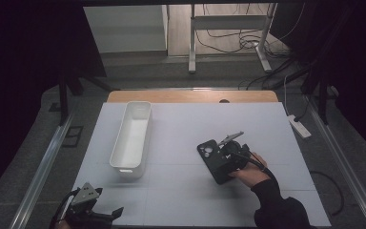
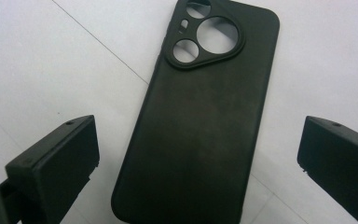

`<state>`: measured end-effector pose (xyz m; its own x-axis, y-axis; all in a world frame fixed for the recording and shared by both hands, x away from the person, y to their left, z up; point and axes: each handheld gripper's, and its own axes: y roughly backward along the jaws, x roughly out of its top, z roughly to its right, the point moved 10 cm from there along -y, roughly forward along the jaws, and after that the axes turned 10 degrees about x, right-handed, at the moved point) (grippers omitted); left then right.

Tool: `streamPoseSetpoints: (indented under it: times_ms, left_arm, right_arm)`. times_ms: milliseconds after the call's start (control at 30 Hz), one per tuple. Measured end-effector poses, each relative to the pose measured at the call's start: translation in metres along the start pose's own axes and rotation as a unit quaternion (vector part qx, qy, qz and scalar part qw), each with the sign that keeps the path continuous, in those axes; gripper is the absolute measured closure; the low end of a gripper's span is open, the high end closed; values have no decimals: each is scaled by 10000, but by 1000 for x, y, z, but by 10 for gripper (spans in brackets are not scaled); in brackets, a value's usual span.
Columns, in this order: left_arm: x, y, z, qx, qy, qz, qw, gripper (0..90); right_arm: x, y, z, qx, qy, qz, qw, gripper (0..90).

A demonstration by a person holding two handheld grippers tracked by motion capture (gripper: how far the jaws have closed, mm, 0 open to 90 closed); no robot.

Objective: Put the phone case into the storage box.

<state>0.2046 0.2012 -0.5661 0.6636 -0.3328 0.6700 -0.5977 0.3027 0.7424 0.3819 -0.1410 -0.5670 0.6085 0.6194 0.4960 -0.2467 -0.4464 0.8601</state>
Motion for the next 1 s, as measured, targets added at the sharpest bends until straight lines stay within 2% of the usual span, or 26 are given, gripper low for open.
streamPoseSetpoints:
  times_ms: [200, 433, 1000]
  left_arm:
    - [0, 0, 0, 4, -9, -19, 10000, 8]
    - [0, 0, 0, 7, -2, -25, 10000, 9]
    - [0, 0, 0, 11, 9, -12, 10000, 9]
  right_arm:
    - [2, -4, -3, -36, 19, -20, 10000, 0]
    - [1, -8, 1, -112, -19, -41, 9999, 0]
    - [-11, -31, 5, -133, -116, -288, 9994, 0]
